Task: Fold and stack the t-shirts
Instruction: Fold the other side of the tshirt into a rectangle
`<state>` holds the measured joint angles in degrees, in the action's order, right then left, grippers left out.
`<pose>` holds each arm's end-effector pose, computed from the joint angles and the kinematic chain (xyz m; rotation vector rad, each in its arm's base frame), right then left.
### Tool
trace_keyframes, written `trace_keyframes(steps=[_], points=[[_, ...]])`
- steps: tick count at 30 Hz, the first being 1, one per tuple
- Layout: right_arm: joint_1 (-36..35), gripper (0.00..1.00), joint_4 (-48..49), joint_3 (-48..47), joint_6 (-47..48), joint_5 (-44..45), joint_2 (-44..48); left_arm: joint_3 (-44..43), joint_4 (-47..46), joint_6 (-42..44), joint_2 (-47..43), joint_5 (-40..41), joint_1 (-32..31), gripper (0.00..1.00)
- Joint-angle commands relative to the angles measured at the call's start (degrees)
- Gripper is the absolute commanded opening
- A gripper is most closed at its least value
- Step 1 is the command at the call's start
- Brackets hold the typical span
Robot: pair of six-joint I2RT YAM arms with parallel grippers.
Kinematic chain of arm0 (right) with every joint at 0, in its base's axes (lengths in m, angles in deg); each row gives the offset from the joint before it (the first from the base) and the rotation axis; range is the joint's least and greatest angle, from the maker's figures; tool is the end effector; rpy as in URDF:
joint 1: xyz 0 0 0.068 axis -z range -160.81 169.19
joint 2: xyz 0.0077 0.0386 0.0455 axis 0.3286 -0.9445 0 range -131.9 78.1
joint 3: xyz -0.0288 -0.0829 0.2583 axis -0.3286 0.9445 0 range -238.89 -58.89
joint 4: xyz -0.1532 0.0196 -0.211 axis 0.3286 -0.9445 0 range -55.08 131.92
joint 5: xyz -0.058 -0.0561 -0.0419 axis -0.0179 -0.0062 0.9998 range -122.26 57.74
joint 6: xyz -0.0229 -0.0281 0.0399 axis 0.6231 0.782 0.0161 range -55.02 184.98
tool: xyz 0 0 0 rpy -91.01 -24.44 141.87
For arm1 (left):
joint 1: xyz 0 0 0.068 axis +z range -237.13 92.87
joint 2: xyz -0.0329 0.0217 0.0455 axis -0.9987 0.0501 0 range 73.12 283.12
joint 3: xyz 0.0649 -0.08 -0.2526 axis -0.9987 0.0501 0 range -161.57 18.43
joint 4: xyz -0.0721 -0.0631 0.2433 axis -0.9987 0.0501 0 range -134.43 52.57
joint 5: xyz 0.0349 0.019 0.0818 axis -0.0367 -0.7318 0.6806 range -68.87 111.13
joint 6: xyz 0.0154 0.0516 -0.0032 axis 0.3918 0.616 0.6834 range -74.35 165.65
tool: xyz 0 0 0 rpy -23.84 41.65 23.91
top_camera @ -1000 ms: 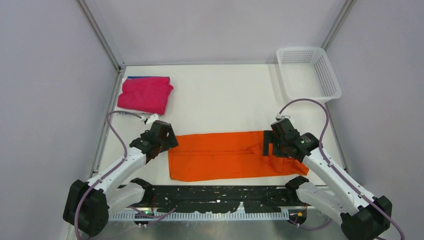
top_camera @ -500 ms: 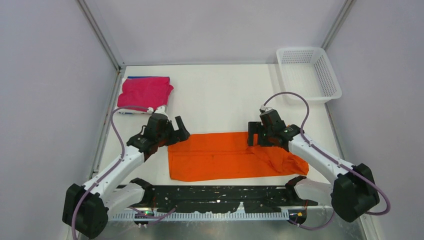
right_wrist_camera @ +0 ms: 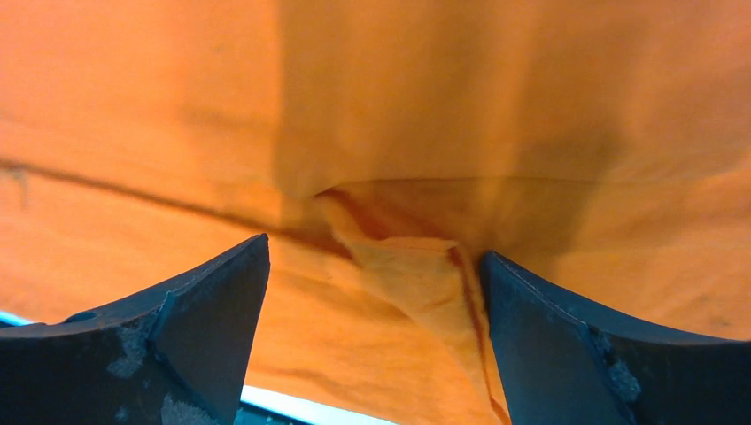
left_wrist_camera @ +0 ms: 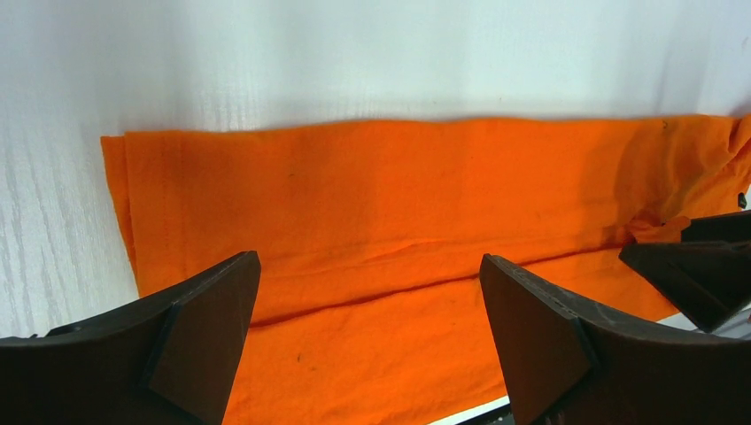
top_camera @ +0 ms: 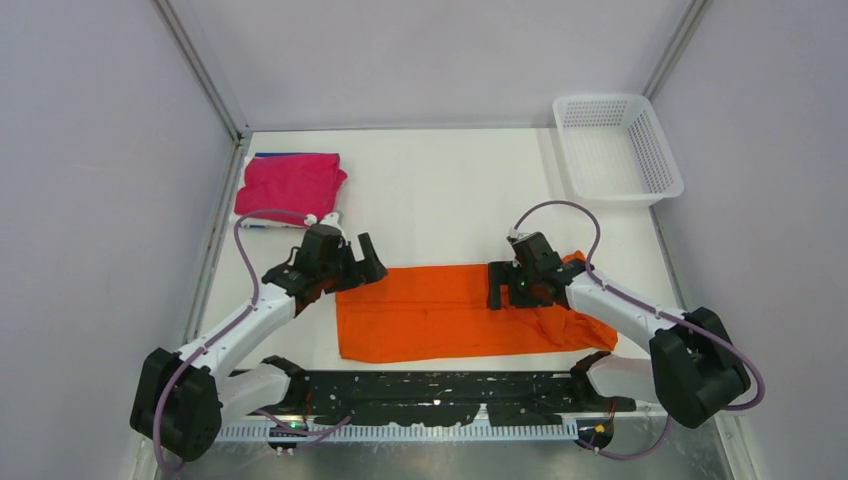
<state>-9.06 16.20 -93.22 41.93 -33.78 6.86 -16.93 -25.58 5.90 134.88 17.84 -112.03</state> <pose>0.1911 0.1037 0.1670 -0.1313 2.7014 0.3172 0.1973 -0.0937 0.2130 -0.2873 2.4280 -0.5976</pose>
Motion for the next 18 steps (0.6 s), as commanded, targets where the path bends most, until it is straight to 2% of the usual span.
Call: trace_keyframes(steps=[1, 6, 10, 15, 18], points=[[-4.1, 0.95, 0.0, 1.2, 0.0, -8.2, 4.4, -0.6, -2.2, 1.4, -1.0, -0.1, -0.1, 1.0], [-11.7, 0.95, -4.6, 1.4, -2.3, -8.4, 10.7, -1.5, -0.7, 1.6, -1.2, 2.7, -0.1, 1.0], [-13.8, 0.95, -5.6, 2.3, -4.3, -9.9, 14.0, -2.8, -0.8, 2.2, -0.2, 1.6, -0.2, 1.0], [-12.8, 0.95, -7.8, 2.2, -10.5, -0.5, 17.3, -2.3, -3.4, 1.2, 2.8, -3.2, -1.5, 1.0], [-5.4, 0.95, -7.0, 4.6, -14.9, -0.9, 18.7, -1.3, -5.7, 0.4, 5.9, -4.7, -4.4, 1.0]])
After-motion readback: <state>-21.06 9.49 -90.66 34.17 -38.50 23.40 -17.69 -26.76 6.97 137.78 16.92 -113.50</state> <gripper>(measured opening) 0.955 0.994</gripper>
